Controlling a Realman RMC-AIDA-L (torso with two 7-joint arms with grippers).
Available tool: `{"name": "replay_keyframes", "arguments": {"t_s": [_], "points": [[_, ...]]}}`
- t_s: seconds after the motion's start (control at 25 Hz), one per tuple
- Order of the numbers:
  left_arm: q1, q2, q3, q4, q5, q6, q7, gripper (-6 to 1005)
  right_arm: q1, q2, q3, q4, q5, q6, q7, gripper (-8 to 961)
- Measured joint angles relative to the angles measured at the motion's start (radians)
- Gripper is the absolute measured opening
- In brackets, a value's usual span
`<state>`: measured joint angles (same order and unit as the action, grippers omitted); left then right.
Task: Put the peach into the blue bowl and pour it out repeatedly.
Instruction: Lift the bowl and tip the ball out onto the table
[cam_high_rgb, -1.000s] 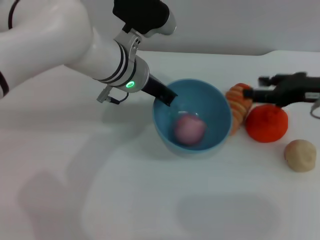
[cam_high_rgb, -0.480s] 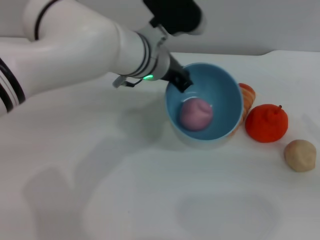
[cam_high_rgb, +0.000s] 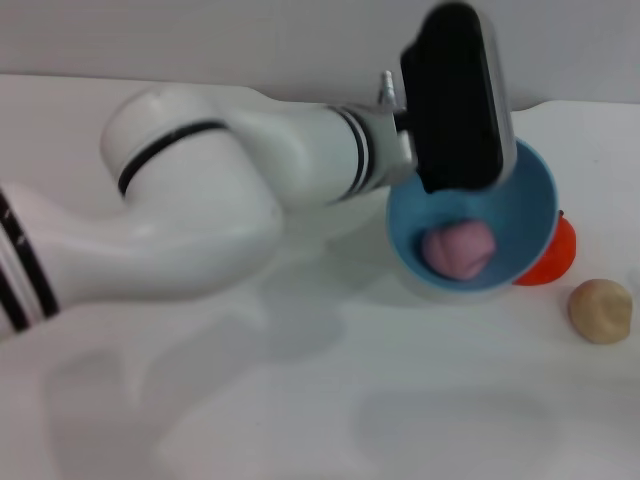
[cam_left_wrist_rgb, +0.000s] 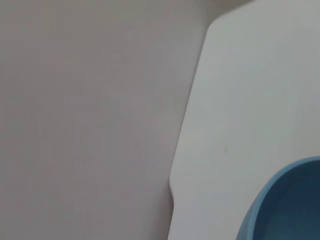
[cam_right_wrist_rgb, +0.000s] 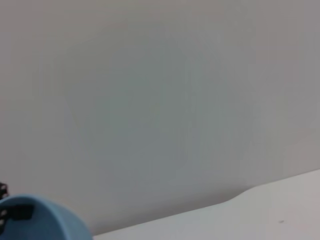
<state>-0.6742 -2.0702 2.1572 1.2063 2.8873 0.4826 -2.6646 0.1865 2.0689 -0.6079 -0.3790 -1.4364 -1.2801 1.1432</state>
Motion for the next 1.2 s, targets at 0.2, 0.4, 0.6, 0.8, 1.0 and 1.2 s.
{"name": "replay_keyframes", "arguments": {"t_s": [0.2, 0.4, 0.6, 0.8, 1.0, 1.2], "points": [[0.095, -0.002, 0.058, 0.042, 0.002, -0.162, 0.245, -1, 0.011, 0.000, 0.034, 0.027, 0.003, -0.003, -0.003, 658], [0.199, -0.005, 0.111, 0.030, 0.002, -0.414, 0.545, -1, 0.018, -0.001, 0.036, 0.028, 0.004, 0.001, -0.004, 657], [0.231, -0.007, 0.128, 0.000, 0.001, -0.533, 0.622, -2, 0.022, -0.001, 0.037, 0.031, 0.004, 0.003, -0.004, 657], [0.233, -0.007, 0.145, -0.051, 0.001, -0.618, 0.638, -2, 0.025, 0.000, 0.037, 0.034, 0.004, 0.002, -0.004, 657], [0.242, -0.006, 0.168, -0.107, 0.000, -0.748, 0.701, -1, 0.027, 0.001, 0.037, 0.037, 0.004, 0.002, -0.005, 656], [0.250, -0.007, 0.183, -0.133, -0.003, -0.828, 0.776, -1, 0.034, 0.001, 0.037, 0.042, 0.004, 0.002, -0.005, 656]]}}
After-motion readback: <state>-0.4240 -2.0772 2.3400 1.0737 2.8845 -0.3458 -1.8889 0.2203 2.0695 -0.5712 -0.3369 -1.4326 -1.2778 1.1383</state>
